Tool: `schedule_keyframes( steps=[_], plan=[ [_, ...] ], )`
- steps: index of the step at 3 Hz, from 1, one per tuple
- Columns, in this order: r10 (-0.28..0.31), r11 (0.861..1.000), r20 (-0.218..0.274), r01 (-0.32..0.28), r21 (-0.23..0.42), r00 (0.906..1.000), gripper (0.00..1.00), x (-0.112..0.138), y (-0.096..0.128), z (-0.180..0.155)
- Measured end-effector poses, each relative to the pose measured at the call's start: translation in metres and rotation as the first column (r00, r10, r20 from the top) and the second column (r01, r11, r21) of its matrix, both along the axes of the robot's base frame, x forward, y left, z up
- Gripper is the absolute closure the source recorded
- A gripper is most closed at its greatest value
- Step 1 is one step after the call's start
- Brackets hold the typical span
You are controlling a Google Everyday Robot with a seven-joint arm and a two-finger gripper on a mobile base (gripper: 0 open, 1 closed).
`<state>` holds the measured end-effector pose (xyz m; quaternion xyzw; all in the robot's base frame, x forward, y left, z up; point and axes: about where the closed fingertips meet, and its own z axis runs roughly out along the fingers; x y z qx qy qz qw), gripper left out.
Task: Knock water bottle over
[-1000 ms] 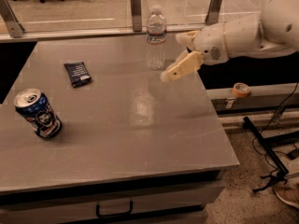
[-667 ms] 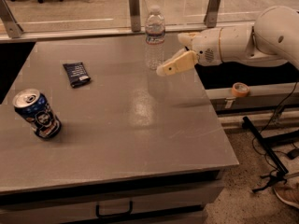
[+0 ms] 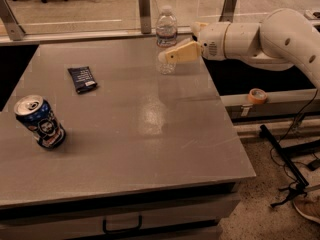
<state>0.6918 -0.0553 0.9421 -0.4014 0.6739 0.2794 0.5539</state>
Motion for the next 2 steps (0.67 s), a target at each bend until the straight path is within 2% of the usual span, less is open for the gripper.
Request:
schedule_keyframes(
  steps=[1, 2],
  plan=[
    [0.002, 1.000, 0.013, -0.002, 0.004, 0.9999, 0.16, 0.016, 0.020, 0.006],
    [0.034, 0.999, 0.018, -0.034, -0.008, 0.9993, 0.41, 0.024, 0.043, 0.004]
  ],
)
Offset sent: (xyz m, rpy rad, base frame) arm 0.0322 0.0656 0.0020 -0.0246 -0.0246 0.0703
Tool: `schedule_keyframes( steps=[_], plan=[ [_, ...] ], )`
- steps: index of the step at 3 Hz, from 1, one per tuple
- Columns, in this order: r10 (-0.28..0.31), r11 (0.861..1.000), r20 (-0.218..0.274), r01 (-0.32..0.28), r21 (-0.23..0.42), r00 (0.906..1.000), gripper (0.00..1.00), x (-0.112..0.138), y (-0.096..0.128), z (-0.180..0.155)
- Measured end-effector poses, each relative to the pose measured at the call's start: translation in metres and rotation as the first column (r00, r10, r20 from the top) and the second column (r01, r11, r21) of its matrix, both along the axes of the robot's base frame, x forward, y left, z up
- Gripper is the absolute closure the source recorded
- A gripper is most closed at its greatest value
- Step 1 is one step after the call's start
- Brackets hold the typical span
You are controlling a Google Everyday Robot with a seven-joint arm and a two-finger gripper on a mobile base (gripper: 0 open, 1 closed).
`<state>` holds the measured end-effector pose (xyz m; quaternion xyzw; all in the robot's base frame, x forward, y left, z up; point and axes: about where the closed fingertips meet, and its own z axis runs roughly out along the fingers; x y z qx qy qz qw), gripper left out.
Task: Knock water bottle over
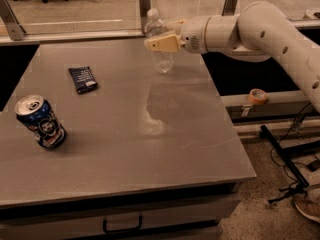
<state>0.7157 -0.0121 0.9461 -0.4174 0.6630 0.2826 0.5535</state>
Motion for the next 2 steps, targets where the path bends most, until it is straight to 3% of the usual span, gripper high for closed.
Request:
schedule_keyframes(
  steps=[1, 2],
  plan=[
    [0.027, 0.999, -0.023, -0.027, -0.033, 0.9994, 0.62, -0.001, 0.011, -0.013],
    [0.079, 0.985, 0.055, -0.069, -0.155, 0.9954, 0.85, -0.014, 0.012, 0.001]
  ],
)
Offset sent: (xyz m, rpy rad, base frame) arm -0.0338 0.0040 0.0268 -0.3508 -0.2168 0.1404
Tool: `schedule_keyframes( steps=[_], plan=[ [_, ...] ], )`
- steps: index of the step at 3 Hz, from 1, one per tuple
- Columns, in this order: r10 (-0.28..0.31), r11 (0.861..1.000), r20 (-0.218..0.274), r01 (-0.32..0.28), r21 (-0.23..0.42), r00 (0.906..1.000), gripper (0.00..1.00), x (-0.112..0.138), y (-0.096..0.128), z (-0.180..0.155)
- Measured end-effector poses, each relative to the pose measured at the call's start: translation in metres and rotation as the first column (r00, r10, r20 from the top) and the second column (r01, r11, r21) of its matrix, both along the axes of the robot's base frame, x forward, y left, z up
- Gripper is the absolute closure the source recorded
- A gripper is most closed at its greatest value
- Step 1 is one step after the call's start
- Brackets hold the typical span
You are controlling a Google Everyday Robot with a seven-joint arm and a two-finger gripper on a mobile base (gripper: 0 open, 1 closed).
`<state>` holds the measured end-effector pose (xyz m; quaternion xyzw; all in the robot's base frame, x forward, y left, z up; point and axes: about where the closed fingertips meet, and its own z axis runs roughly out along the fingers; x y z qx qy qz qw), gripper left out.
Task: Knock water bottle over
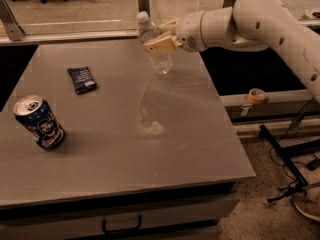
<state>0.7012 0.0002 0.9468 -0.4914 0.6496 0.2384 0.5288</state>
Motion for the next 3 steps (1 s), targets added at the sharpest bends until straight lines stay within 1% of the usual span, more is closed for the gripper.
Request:
schedule_keyframes(
  steps=[1, 2, 3],
  plan=[
    [0.123, 0.958, 0.092, -0.094, -0.270, 0.9882, 1.00, -0.039, 0.017, 0.009],
    [0.230, 0.846, 0.128, -0.133, -0.516, 0.9646, 1.00, -0.080, 0.035, 0.016],
    [0.350, 0.686, 0.113, -0.172, -0.707, 0.9299, 0.84, -0.115, 0.054, 0.000]
  ],
)
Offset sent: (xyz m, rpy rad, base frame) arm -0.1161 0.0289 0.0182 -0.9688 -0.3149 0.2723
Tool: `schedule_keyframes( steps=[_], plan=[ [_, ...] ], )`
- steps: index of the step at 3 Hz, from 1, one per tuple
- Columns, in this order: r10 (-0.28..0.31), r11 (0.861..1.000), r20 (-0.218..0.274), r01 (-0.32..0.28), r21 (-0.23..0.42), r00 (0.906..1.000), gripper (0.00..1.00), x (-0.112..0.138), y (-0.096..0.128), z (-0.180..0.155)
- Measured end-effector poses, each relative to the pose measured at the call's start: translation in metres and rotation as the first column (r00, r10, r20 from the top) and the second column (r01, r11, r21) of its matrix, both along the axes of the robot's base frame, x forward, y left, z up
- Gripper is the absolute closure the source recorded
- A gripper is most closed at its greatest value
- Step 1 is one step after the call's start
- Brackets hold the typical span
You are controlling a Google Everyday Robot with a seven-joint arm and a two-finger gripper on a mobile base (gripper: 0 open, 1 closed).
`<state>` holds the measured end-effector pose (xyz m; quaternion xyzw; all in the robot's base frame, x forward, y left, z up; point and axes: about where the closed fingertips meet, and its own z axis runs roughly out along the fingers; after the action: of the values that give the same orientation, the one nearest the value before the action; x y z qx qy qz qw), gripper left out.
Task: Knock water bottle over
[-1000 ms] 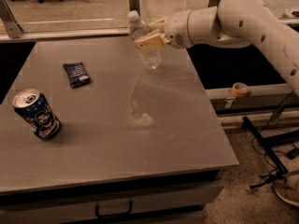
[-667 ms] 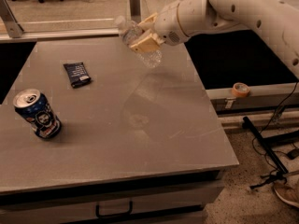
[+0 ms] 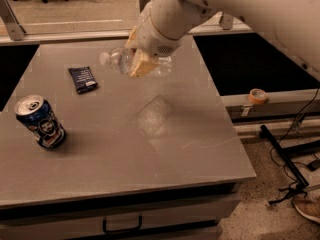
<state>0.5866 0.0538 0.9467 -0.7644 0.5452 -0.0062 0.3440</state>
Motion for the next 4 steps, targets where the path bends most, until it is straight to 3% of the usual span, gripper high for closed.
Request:
schedule_keyframes(
  steps=[1, 2, 3, 4],
  plan=[
    [0.103, 0.971, 0.006, -0.100, -0.215, 0.9946, 0.61, -0.020, 0.009, -0.029],
    [0.178, 0.915, -0.053, -0.185, -0.359, 0.9826, 0.37, -0.034, 0.020, -0.064],
    [0.211, 0.873, -0.097, -0.232, -0.429, 0.9727, 0.13, -0.039, 0.026, -0.082],
    [0.206, 0.866, -0.118, -0.237, -0.441, 0.9713, 0.00, -0.035, 0.026, -0.082]
  ],
)
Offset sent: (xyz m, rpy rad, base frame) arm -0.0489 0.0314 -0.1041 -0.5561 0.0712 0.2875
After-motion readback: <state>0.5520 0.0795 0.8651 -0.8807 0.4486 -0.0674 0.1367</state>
